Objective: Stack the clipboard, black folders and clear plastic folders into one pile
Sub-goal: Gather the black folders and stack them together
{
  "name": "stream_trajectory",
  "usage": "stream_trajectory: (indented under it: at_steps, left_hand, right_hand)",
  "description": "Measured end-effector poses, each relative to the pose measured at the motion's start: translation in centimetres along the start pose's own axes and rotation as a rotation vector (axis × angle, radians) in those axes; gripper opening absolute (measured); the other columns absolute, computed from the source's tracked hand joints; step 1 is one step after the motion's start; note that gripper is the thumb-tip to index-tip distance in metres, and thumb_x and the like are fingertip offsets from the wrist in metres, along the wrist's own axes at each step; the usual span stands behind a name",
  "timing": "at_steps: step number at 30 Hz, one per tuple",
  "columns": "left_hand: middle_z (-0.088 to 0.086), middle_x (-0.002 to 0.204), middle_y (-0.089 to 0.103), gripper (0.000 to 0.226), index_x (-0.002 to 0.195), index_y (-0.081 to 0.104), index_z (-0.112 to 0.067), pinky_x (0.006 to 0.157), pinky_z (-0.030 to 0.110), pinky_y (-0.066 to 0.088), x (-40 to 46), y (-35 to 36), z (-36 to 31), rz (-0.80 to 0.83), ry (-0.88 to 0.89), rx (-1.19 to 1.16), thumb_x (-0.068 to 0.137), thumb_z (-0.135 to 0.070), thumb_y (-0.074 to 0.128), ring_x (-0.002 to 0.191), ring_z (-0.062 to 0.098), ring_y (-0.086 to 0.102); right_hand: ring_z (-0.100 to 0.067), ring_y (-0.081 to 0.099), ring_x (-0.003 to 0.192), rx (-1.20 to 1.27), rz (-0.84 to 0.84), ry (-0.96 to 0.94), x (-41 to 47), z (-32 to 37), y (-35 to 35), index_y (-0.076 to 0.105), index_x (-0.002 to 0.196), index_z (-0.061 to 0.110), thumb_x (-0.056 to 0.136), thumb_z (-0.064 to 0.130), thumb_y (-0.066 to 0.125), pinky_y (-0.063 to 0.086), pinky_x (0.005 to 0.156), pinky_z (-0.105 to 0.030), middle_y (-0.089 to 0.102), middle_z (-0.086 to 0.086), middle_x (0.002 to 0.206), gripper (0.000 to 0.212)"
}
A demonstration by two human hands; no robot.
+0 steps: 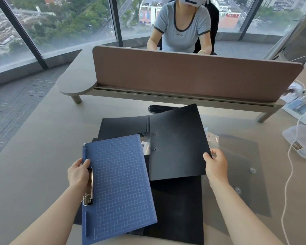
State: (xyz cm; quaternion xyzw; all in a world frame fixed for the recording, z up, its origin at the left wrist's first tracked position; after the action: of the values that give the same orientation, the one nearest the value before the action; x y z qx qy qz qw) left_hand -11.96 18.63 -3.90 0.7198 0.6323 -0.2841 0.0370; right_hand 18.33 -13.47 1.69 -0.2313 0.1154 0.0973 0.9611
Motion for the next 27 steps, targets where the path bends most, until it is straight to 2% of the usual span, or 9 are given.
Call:
stream_trajectory:
  at_steps: [2, 4, 8, 10, 13, 16, 21, 25, 27]
  left_hand:
    - [0.012, 0.113, 0.071, 0.031, 0.126, 0.067, -0.007, 0.088, 0.041, 0.054, -0.1, -0.2, 0.1, -0.016, -0.012, -0.021, 0.098, -0.018, 0.06, 0.091, 0.025, 0.063]
    - [0.013, 0.111, 0.071, 0.031, 0.125, 0.068, -0.007, 0.085, 0.039, 0.053, -0.5, 0.0, 0.1, -0.022, -0.013, -0.029, 0.097, -0.018, 0.059, 0.089, 0.024, 0.062]
    - [0.023, 0.119, 0.07, 0.028, 0.117, 0.07, -0.003, 0.091, 0.041, 0.051, -1.7, 1.0, -0.3, -0.022, -0.015, -0.028, 0.095, -0.017, 0.06, 0.092, 0.032, 0.066]
    - [0.025, 0.122, 0.068, 0.03, 0.118, 0.069, -0.001, 0.09, 0.041, 0.051, -2.2, 1.5, -0.6, -0.032, -0.022, -0.033, 0.095, -0.018, 0.061, 0.096, 0.036, 0.067]
    - [0.021, 0.117, 0.071, 0.031, 0.118, 0.069, -0.002, 0.089, 0.042, 0.051, -2.8, 2.1, -0.8, -0.048, -0.019, -0.017, 0.094, -0.019, 0.061, 0.099, 0.038, 0.067]
    - [0.008, 0.103, 0.07, 0.028, 0.117, 0.07, -0.008, 0.086, 0.039, 0.048, -3.5, 2.6, -1.0, -0.064, -0.011, 0.02, 0.094, -0.018, 0.058, 0.092, 0.03, 0.063]
    - [0.01, 0.114, 0.068, 0.032, 0.125, 0.068, -0.008, 0.092, 0.039, 0.043, -4.6, 3.3, -0.9, -0.124, -0.022, 0.04, 0.097, -0.018, 0.055, 0.108, 0.035, 0.061]
    - [0.012, 0.114, 0.067, 0.033, 0.124, 0.068, -0.006, 0.098, 0.042, 0.043, -4.9, 3.7, -1.0, -0.15, -0.018, 0.055, 0.097, -0.018, 0.054, 0.096, 0.027, 0.051]
    - [0.015, 0.12, 0.068, 0.033, 0.123, 0.069, -0.009, 0.097, 0.044, 0.045, -4.9, 3.6, -1.0, -0.163, -0.025, 0.068, 0.096, -0.02, 0.054, 0.099, 0.033, 0.057]
  right_hand:
    - [-0.025, 0.059, 0.081, 0.057, 0.008, -0.059, -0.1, 1.8, -0.9, 0.054, 0.103, 0.013, 0.093, 0.011, 0.054, 0.047, 0.079, -0.036, 0.066, -0.008, 0.091, 0.01]
    - [-0.018, 0.059, 0.079, 0.104, 0.016, -0.116, -0.1, 3.5, -1.9, 0.053, 0.101, 0.015, 0.094, 0.008, 0.053, 0.045, 0.074, -0.028, 0.064, 0.003, 0.088, 0.01]
    - [-0.022, 0.057, 0.076, 0.122, -0.005, -0.221, 0.2, 6.1, -4.5, 0.057, 0.1, 0.011, 0.093, 0.01, 0.055, 0.045, 0.067, -0.031, 0.067, -0.007, 0.09, 0.008]
    - [-0.019, 0.055, 0.069, 0.129, -0.031, -0.269, 0.0, 7.4, -6.3, 0.057, 0.099, 0.011, 0.092, 0.01, 0.056, 0.043, 0.064, -0.029, 0.065, 0.0, 0.081, 0.007]
    - [-0.011, 0.055, 0.066, 0.149, -0.078, -0.335, -0.1, 8.7, -8.9, 0.059, 0.092, 0.018, 0.091, 0.009, 0.059, 0.044, 0.062, -0.022, 0.064, 0.011, 0.072, 0.009]
    - [0.004, 0.057, 0.059, 0.196, -0.131, -0.364, -0.3, 9.8, -10.9, 0.059, 0.088, 0.023, 0.089, 0.006, 0.061, 0.041, 0.056, -0.006, 0.067, 0.022, 0.063, 0.017]
    - [0.001, 0.055, 0.058, 0.255, -0.149, -0.458, -0.9, 11.9, -13.2, 0.061, 0.087, 0.025, 0.089, 0.008, 0.062, 0.042, 0.059, -0.008, 0.065, 0.022, 0.062, 0.018]
    - [-0.003, 0.052, 0.064, 0.304, -0.165, -0.53, -1.2, 13.6, -14.3, 0.06, 0.08, 0.029, 0.087, 0.004, 0.062, 0.041, 0.064, -0.011, 0.064, 0.019, 0.064, 0.026]
    - [0.001, 0.052, 0.061, 0.32, -0.165, -0.567, -1.2, 14.2, -14.8, 0.059, 0.079, 0.029, 0.087, 0.003, 0.062, 0.041, 0.063, -0.01, 0.063, 0.021, 0.061, 0.028]
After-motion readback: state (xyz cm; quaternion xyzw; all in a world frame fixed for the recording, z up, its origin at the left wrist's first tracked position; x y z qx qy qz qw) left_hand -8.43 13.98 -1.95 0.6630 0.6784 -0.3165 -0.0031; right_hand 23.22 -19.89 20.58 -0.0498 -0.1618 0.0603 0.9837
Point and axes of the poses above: each hand's wrist, its own x-axis towards the middle knuckle, its own y-axis out of the palm, z = x × y, the point moved 2 cm from there along x, towards the middle knuckle
